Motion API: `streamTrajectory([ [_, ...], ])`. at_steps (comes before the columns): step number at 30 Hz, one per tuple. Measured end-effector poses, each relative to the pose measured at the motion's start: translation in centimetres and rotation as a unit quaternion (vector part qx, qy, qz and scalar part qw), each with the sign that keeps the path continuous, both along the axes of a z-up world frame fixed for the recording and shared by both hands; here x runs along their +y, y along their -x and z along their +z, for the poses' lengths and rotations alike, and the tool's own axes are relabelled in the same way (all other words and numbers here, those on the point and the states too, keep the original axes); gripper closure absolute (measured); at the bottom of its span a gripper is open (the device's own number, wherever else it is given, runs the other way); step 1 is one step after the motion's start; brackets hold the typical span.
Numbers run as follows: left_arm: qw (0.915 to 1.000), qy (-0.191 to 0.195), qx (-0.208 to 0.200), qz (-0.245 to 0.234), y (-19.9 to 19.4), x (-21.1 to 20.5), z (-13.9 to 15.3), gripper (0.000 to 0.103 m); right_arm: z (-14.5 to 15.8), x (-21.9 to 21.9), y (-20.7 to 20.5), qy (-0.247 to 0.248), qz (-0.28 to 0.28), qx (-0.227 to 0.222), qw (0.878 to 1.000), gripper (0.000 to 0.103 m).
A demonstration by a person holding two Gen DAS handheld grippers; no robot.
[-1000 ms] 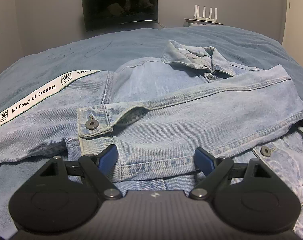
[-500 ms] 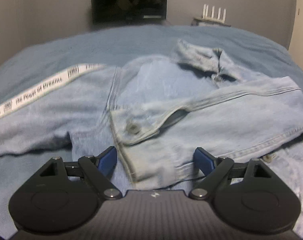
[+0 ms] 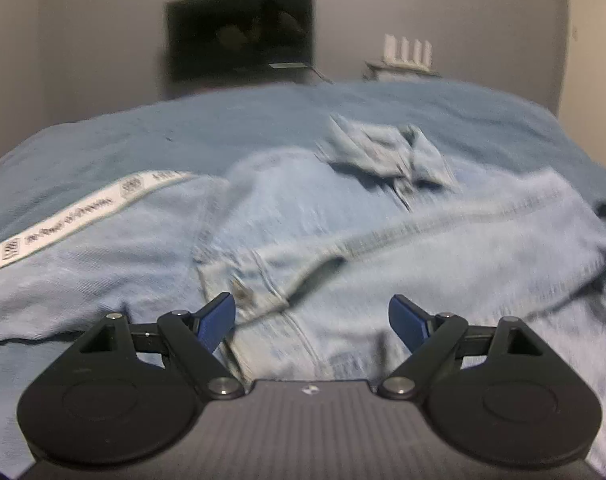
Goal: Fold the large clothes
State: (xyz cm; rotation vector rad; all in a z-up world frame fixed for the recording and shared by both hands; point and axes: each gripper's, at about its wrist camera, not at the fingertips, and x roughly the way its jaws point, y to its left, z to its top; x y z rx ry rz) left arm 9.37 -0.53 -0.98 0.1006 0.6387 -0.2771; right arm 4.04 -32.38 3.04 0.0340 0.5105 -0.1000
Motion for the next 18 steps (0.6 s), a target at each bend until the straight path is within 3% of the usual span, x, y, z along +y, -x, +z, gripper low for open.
streamTrajectory([
  [3,0.9995,-0.021,0.022,-0.01,-0.4,-0.3,-1.6,0.022,-2.2,0.1,-2.2,0.023,-0.012,0.043,0.999,0.074],
  [5,0.9993,-0.014,0.033,-0.012,-0.7,-0.1,-2.4,0.022,-4.1,-0.1,-3.5,0.027,-0.025,0.076,0.996,0.075],
  [12,0.9991,-0.004,0.038,-0.018,-1.0,0.3,-3.4,0.02,-5.8,-1.0,-2.4,-0.008,-0.036,0.065,0.997,0.072],
  [14,0.9993,-0.001,0.033,-0.019,-0.7,0.4,-3.1,0.02,-5.3,-0.5,-2.2,-0.005,-0.036,0.052,0.998,0.058],
  [16,0.9995,0.007,0.025,-0.02,-0.5,0.6,-2.5,0.02,-4.3,0.5,-0.9,-0.009,-0.025,0.032,0.999,0.037],
  [18,0.9996,0.016,0.014,-0.018,-0.2,0.9,-1.9,0.02,-3.2,1.3,0.8,-0.016,-0.019,0.014,1.0,0.035],
])
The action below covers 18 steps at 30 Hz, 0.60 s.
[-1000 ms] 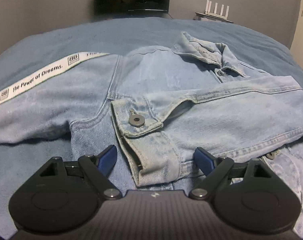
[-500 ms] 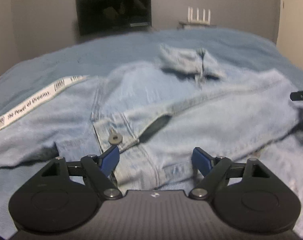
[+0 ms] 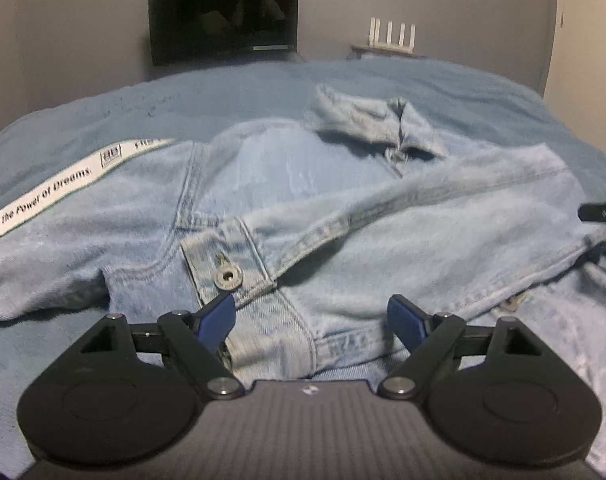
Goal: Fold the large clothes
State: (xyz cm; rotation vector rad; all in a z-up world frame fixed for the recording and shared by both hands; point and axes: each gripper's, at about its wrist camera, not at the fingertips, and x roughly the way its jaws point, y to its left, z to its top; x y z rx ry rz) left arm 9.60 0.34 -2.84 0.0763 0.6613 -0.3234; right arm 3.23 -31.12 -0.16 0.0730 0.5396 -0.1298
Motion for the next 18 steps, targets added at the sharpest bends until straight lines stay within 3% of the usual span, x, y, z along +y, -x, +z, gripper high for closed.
streamTrajectory([
  [4,0.9997,0.01,-0.011,0.022,0.4,0.9,1.3,0.017,0.9,1.1,3.7,-0.027,0.001,-0.003,1.0,0.013],
  [7,0.9985,0.015,-0.013,0.052,0.9,2.2,2.1,0.01,0.8,1.8,6.1,-0.045,0.0,-0.003,0.999,0.003],
  [10,0.9943,0.022,-0.011,0.103,1.1,4.3,2.8,0.002,0.5,3.0,7.3,-0.023,0.004,-0.005,1.0,0.001],
  [14,0.9855,0.023,0.008,0.168,1.5,7.2,3.4,0.001,0.4,4.3,7.4,0.014,-0.018,0.01,1.0,0.001],
  [18,0.9757,-0.03,0.003,0.217,2.7,9.6,4.0,0.001,0.1,5.3,7.5,0.051,-0.033,0.004,0.998,0.001],
])
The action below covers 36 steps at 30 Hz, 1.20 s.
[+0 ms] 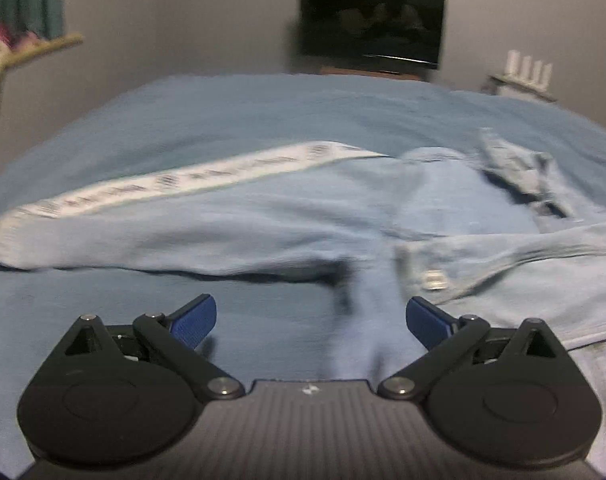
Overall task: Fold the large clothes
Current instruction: 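Grasp the other taped sleeve cuff with the left gripper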
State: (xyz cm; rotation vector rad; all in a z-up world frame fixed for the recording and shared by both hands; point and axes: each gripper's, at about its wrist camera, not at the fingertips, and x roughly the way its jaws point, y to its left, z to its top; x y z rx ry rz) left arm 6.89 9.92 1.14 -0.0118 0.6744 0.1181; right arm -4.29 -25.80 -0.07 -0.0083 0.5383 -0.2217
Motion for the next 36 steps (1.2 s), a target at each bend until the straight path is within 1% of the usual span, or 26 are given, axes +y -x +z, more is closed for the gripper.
streamTrajectory([
  [1,0.9995,-0.017,-0.015,0.021,0.6,0.8,0.1,0.001,-0.1,0.2,0.2,0.012,0.006,0.01,1.0,0.001],
  [2,0.9986,-0.022,-0.029,0.038,1.1,1.6,0.0,0.001,-0.2,0.4,0.3,0.021,0.021,0.018,0.999,0.001],
  [3,0.9976,-0.018,-0.038,0.056,1.6,2.7,-0.2,0.001,-0.2,0.7,0.5,0.026,0.041,0.017,0.999,0.001],
  [4,0.9966,-0.01,-0.039,0.072,1.8,3.7,-0.4,0.001,-0.2,0.8,0.9,0.027,0.057,0.01,0.998,0.001],
  [6,0.9953,0.015,-0.021,0.094,1.8,5.8,-0.8,0.001,0.0,1.2,1.3,0.028,0.075,-0.001,0.997,0.001],
  [7,0.9946,0.02,-0.013,0.101,1.6,6.5,-0.9,0.001,0.1,1.3,1.3,0.025,0.078,-0.004,0.997,0.001],
  [10,0.9919,0.008,-0.014,0.126,1.5,7.8,-0.9,0.001,0.6,1.0,1.3,-0.004,0.09,-0.018,0.996,0.001],
  [12,0.9922,0.007,-0.015,0.124,1.2,8.2,-0.9,0.001,0.8,0.8,1.3,-0.022,0.08,-0.035,0.996,0.001],
  [13,0.9925,0.009,-0.015,0.121,1.1,8.3,-1.0,0.001,0.9,0.8,1.2,-0.023,0.075,-0.04,0.996,0.001],
  [17,0.9933,0.021,-0.013,0.113,0.7,8.2,-1.5,0.001,1.0,1.9,0.3,0.006,0.077,-0.015,0.997,0.001],
  [19,0.9926,0.015,-0.01,0.12,0.1,8.0,-1.8,0.001,0.9,2.7,-0.1,0.018,0.074,-0.013,0.997,0.001],
  [22,0.9894,0.008,-0.017,0.144,-0.2,8.5,-1.8,0.001,0.7,3.1,-0.5,0.023,0.07,-0.012,0.997,0.001],
  [24,0.9876,0.017,-0.016,0.155,-0.8,9.4,-1.6,0.001,0.6,3.2,-0.8,0.024,0.073,-0.007,0.997,0.001],
  [28,0.9911,0.03,-0.023,0.128,-1.5,11.6,-1.0,0.001,0.5,3.4,-0.8,0.03,0.083,-0.006,0.996,0.001],
  [31,0.9909,0.035,-0.031,0.126,-1.2,13.5,-0.9,0.001,0.5,3.6,-0.6,0.025,0.096,-0.01,0.995,0.001],
  [33,0.9894,0.053,-0.038,0.13,-0.8,15.2,-1.1,0.001,0.4,3.7,-0.7,0.017,0.107,-0.011,0.994,0.001],
  [36,0.982,0.109,-0.048,0.147,-0.2,18.2,-1.5,0.002,0.6,3.8,-0.6,0.009,0.119,-0.014,0.993,0.001],
])
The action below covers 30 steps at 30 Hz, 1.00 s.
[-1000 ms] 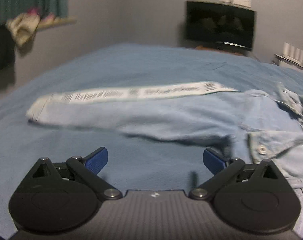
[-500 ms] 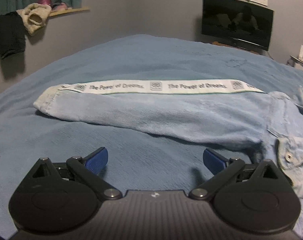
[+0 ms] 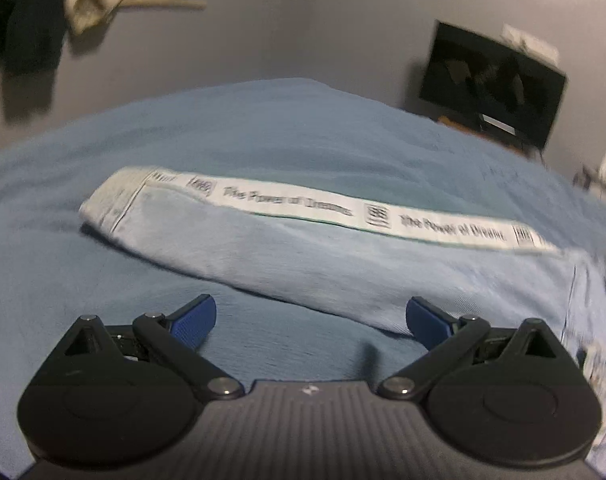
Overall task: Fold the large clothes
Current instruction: 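Grasp the other taped sleeve cuff with the left gripper, then carry the sleeve over the jacket front with the left gripper and release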
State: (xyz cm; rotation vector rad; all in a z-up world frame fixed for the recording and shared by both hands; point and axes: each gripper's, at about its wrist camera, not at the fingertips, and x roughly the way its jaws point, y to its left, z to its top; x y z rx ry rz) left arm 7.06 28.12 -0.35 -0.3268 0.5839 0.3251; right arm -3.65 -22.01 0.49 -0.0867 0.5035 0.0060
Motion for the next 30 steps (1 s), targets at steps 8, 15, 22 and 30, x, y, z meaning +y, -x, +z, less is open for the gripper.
streamTrajectory([
  [8,0.9896,0.134,-0.022,0.049,0.1,6.5,-2.3,0.01,0.1,0.3,-0.3,-0.014,0.001,-0.004,1.0,0.001],
  [15,0.9836,0.147,-0.058,0.086,-1.4,9.2,-3.3,0.01,-0.1,0.8,-0.6,-0.009,0.004,-0.007,1.0,0.001],
  [22,0.9735,0.179,-0.08,0.119,-2.0,11.5,-3.8,0.08,-0.4,1.4,-1.1,0.0,0.012,-0.011,1.0,0.001],
  [30,0.9916,0.035,-0.111,0.056,-1.9,5.7,1.0,0.103,-0.2,1.0,-1.4,-0.002,-0.005,-0.026,1.0,0.001],
])
